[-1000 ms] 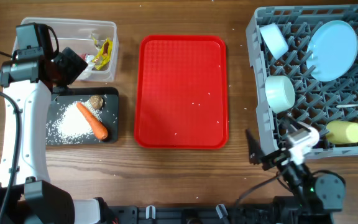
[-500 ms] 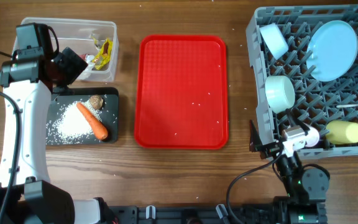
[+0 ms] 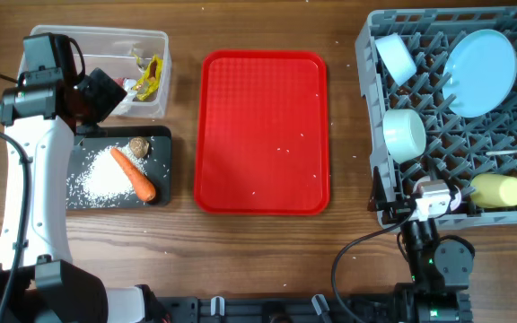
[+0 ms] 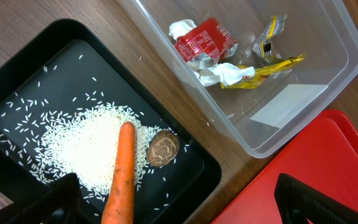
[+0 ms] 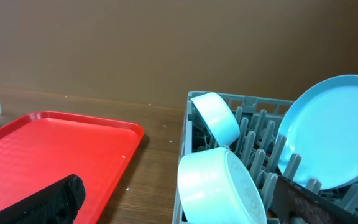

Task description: Sort waste into correct bins and load items into the dishwasher rack

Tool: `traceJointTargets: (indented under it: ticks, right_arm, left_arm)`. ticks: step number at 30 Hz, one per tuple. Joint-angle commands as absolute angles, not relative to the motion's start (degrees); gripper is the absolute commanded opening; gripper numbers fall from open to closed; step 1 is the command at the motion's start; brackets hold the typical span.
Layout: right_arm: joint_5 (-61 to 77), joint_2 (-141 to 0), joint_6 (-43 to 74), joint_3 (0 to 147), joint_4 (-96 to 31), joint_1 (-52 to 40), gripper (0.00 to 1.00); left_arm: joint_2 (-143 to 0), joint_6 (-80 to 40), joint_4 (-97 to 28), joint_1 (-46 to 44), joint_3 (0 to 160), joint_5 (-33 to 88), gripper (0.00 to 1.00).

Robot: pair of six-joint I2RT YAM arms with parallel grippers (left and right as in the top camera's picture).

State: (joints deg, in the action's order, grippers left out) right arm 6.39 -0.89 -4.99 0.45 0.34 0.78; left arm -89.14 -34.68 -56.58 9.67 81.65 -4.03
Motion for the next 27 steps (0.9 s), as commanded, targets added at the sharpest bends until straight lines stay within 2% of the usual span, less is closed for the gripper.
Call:
traceJointTargets:
  ticks: [1, 9, 14, 17, 21, 25, 27]
  right_arm:
    - [5.3, -0.4, -4.5, 0.3, 0.4, 0.5, 1.00]
    - [5.3, -0.4, -4.5, 0.3, 0.4, 0.5, 1.00]
    - [5.3, -0.4, -4.5, 0.3, 0.4, 0.5, 1.00]
    - [5.3, -0.4, -4.5, 0.3, 0.4, 0.5, 1.00]
    - [5.3, -0.4, -4.5, 0.3, 0.4, 0.5, 1.00]
    - [5.3, -0.4, -4.5, 0.3, 0.4, 0.5, 1.00]
    - [5.3, -0.4, -4.5, 0.3, 0.4, 0.5, 1.00]
  left_arm:
    - [-88.8, -35.4, -56.4, 9.9, 81.8, -4.6, 1.00]
    - [-88.7, -35.4, -56.4, 9.8, 81.8, -4.6, 1.00]
    - [-77.9, -35.2, -53.5, 6.7, 81.2, -6.7, 1.00]
    - [-66.6, -35.0, -39.2, 3.7, 69.4, -7.1, 1.00]
    - [-47.0, -35.0, -5.7, 2.1, 36.6, -4.5, 1.00]
    - [-33.4, -33.9, 10.0, 2.1, 15.8, -3.5, 1.00]
    - [-26.0, -28.6, 14.2, 2.1, 7.7, -0.8, 1.00]
